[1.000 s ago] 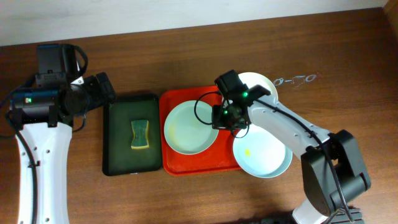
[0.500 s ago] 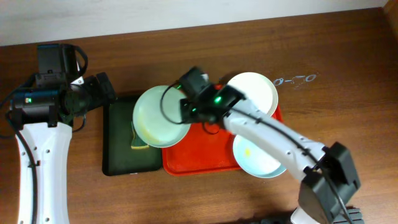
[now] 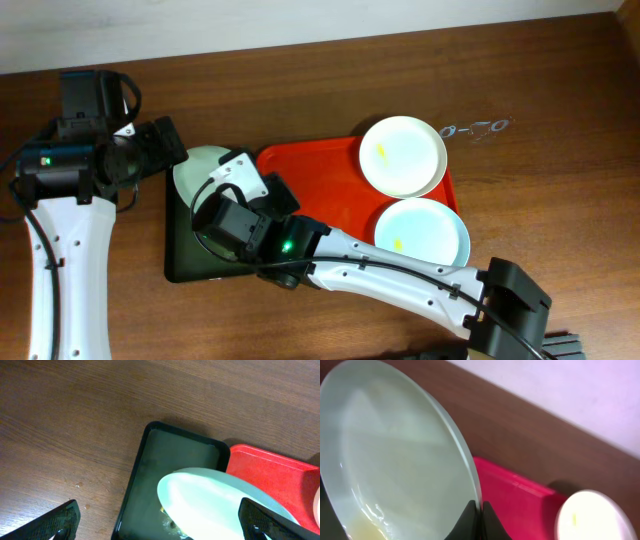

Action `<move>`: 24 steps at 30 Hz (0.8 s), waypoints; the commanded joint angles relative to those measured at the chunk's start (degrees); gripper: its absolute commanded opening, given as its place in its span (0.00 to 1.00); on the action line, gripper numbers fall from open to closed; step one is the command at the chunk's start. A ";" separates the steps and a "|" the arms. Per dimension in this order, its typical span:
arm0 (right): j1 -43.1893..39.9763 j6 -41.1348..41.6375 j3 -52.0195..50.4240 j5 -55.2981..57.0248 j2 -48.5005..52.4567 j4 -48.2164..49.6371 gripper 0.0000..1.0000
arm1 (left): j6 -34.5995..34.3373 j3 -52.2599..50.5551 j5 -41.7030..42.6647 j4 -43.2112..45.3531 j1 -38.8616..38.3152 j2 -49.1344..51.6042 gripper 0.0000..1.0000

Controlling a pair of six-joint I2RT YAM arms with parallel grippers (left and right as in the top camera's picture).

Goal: Clean dirty plates on tray and stack at the side

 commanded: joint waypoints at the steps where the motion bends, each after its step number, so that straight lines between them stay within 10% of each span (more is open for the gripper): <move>1: 1.66 -9.97 1.29 7.15 0.04 2.95 0.04 | -0.74 0.37 -0.44 0.07 0.04 -0.09 0.99; 24: 3.04 -18.97 1.29 10.75 0.04 6.84 0.04 | -0.74 0.37 -0.44 0.07 0.04 -0.09 0.99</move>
